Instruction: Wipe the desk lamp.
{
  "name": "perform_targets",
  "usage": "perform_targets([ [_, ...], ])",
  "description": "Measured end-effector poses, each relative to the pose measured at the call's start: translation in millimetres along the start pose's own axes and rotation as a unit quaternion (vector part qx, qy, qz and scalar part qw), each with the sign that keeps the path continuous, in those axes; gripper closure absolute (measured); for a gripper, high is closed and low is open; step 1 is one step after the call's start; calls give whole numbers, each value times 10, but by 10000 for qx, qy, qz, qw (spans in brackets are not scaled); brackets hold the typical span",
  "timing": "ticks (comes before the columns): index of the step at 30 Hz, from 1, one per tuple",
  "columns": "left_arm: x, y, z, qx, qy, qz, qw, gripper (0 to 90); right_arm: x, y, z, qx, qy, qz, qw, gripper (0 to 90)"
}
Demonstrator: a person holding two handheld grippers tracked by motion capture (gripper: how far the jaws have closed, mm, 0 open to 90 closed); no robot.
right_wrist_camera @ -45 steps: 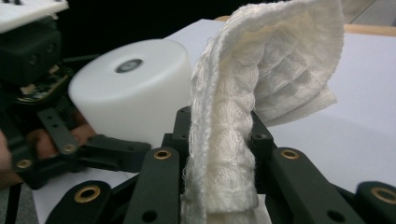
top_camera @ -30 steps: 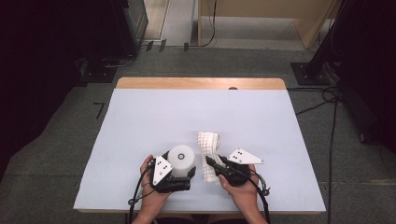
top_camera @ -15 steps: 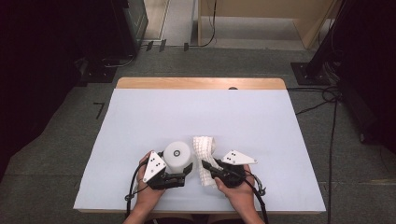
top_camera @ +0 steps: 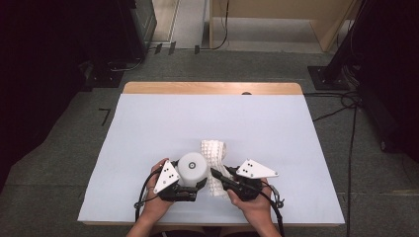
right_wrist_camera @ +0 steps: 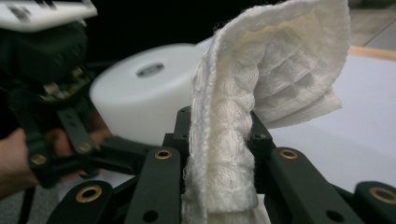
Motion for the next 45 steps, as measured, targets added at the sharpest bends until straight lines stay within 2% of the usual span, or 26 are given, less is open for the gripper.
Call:
perform_targets([
  [4,14,-7,-5,-4,65,43,10000,87,-242,112,164,-102,-543,192,9983,734],
  [6,8,-14,4,1,61,67,10000,87,-311,136,204,-107,-682,343,9970,733],
  [8,2,-16,11,-18,65,50,10000,87,-280,122,185,-72,-622,365,9974,733],
  [13,-8,-8,21,-49,53,52,10000,86,-19,19,7,134,-49,182,9997,733],
  [16,-26,-19,37,-32,8,102,9999,86,81,11,-69,83,177,34,9998,733],
  [18,-65,-42,65,-33,-73,82,9999,86,65,58,-72,-38,142,43,9999,733],
  [21,-130,-69,101,92,-232,154,9996,85,-56,188,-30,-257,-13,282,9993,734],
  [24,-140,-74,102,56,-215,123,9997,84,-119,253,-3,-339,-83,370,9987,734],
  [27,-136,-76,86,-25,-231,-54,9997,59,-137,277,12,-373,-104,338,9987,734],
  [28,-131,-70,73,-27,-286,-142,9995,0,-146,277,18,-365,-130,354,9986,734],
  [31,-116,-56,44,339,-324,-349,9983,0,-177,290,39,-381,-182,362,9985,734],
  [34,-101,-22,57,760,-405,-524,9949,0,-214,298,65,-395,-237,352,9983,734],
  [36,-96,39,86,1090,-455,-539,9915,0,-227,289,72,-404,-268,346,9982,733],
  [38,-118,84,124,1329,-637,-564,9875,0,-229,285,75,-414,-276,318,9983,734],
  [39,-126,98,137,1385,-671,-576,9864,0,-229,283,75,-416,-277,321,9982,734],
  [40,-135,111,147,1533,-703,-594,9839,0,-231,282,76,-417,-284,314,9982,733],
  [42,-126,110,137,1639,-679,-585,9824,67,-233,281,81,-419,-285,296,9983,734],
  [45,-118,74,114,1519,-677,-535,9846,84,-233,275,81,-405,-285,289,9984,733],
])
Point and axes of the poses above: each handheld gripper's, and its own axes: z roughly forward along the jaws, x roughly out of its top, y roughly to its right, the point moved 6 cm from there along z, roughly forward along the jaws, and after that the axes turned 1 degree about -y, right-handed, at the moved point
